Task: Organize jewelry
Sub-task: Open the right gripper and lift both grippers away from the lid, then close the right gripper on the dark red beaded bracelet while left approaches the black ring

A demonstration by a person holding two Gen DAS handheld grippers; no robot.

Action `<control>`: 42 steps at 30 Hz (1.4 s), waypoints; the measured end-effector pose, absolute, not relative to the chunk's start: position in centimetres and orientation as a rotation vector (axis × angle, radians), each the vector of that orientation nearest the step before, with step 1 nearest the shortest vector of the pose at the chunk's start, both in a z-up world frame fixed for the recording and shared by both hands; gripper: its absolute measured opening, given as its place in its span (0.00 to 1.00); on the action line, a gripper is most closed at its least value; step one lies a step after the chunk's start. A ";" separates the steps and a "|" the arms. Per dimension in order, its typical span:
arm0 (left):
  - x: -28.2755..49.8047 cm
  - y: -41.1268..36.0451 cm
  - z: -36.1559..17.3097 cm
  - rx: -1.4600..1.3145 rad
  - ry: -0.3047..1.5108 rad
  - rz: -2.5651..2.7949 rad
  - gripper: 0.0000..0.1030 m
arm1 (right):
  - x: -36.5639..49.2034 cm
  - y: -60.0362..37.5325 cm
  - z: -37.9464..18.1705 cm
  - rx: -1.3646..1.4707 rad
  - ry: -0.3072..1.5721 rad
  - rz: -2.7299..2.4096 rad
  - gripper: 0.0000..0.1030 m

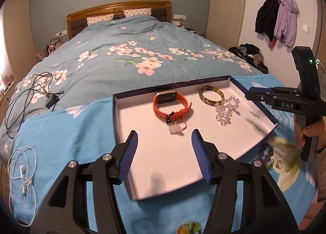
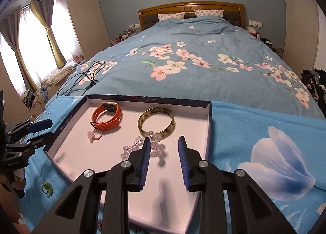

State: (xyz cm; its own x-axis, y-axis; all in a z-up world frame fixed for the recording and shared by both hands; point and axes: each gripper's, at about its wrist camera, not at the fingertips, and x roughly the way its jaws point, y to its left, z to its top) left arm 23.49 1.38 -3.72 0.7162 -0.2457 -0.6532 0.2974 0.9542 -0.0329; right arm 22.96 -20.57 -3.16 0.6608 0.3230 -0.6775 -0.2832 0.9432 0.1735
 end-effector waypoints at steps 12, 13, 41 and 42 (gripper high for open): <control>17.3 3.4 -3.2 0.099 0.657 -0.297 0.55 | 15.1 -20.5 -1.7 -0.008 0.730 0.455 0.26; 16.8 3.5 -3.2 0.097 0.657 -0.303 0.55 | 14.7 -20.5 -1.8 -0.011 0.733 0.459 0.26; 11.2 2.0 -6.4 0.099 0.721 -0.374 0.56 | 11.9 -19.7 -6.5 -0.012 0.869 0.418 0.26; 11.2 1.9 -6.5 0.100 0.722 -0.378 0.56 | 11.9 -19.7 -6.5 -0.011 0.868 0.419 0.26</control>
State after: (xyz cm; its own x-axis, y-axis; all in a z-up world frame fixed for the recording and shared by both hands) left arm 11.22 1.91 -6.45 0.6861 -0.3028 -0.6615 0.3712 0.9277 -0.0397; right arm 11.86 -19.70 -6.48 0.5707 0.3527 -0.7416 -0.3616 0.9187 0.1587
